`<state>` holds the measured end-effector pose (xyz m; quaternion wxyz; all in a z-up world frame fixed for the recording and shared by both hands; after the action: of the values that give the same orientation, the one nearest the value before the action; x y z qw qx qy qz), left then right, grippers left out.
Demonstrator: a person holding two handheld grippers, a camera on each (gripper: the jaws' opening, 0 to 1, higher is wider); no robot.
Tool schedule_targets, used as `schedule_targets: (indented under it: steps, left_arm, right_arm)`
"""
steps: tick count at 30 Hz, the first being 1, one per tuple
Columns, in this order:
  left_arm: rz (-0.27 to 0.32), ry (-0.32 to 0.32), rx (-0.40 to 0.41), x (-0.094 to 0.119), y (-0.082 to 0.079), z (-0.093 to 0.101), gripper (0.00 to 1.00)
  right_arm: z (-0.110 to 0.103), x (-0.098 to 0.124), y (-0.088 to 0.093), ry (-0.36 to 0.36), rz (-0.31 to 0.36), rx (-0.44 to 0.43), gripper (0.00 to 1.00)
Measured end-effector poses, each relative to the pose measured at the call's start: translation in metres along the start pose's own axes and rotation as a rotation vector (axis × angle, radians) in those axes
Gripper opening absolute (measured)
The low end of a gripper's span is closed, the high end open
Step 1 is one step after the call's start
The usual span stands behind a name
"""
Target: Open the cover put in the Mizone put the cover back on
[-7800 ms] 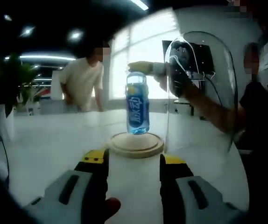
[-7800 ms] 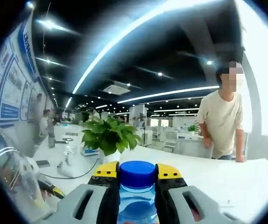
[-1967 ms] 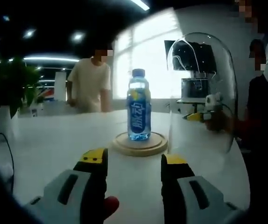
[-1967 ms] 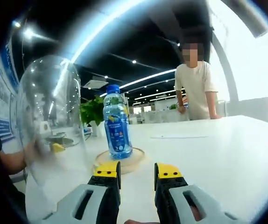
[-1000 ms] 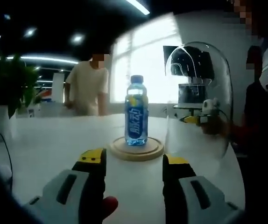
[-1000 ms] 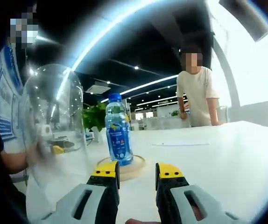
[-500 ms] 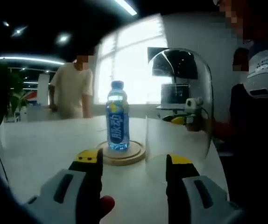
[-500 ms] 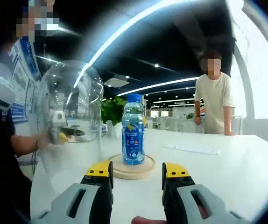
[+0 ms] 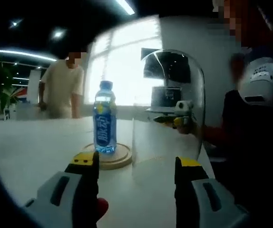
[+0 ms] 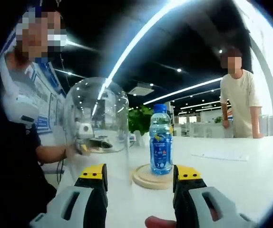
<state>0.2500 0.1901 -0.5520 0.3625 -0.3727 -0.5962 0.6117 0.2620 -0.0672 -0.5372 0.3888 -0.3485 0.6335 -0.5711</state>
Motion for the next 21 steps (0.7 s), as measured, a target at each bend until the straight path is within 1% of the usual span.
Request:
schedule_targets:
  steps: [3, 6, 8, 10, 13, 16, 21]
  left_arm:
    - [-0.003, 0.032, 0.005, -0.006, -0.002, 0.007, 0.60]
    - [-0.008, 0.071, 0.005, -0.012, -0.004, 0.016, 0.62]
    - [-0.004, 0.095, -0.006, -0.016, -0.006, 0.023, 0.66]
    - [-0.010, 0.124, 0.002, -0.020, -0.007, 0.028, 0.67]
    - [-0.020, 0.136, -0.001, -0.024, -0.007, 0.031, 0.67]
    - [-0.021, 0.146, 0.005, -0.025, -0.008, 0.032, 0.67]
    - [-0.026, 0.158, 0.004, -0.027, -0.008, 0.034, 0.67]
  right_arm:
    - [-0.018, -0.005, -0.005, -0.087, 0.021, -0.026, 0.56]
    - [-0.028, -0.013, -0.004, -0.122, 0.016, -0.033, 0.59]
    - [-0.035, -0.020, -0.002, -0.149, 0.006, -0.036, 0.61]
    - [-0.041, -0.024, 0.000, -0.185, -0.004, -0.031, 0.63]
    - [-0.049, -0.029, 0.000, -0.232, -0.015, -0.036, 0.66]
    - [-0.054, -0.034, 0.001, -0.261, -0.029, -0.019, 0.68]
    - [-0.060, -0.043, 0.003, -0.289, -0.048, -0.005, 0.70]
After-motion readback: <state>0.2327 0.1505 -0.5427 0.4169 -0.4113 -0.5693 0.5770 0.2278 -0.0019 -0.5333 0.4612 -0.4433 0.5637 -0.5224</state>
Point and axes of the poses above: the point that each gripper's makers call its tool centre point, and the gripper's own axes: x roughly backward along the fingers, z roughly to its right, y roughly out of its underside, the point moved 2 cm from there along x, roughly backward along the fingers, and after that the axes turned 2 degrees about -x, right-handed, at the moved point
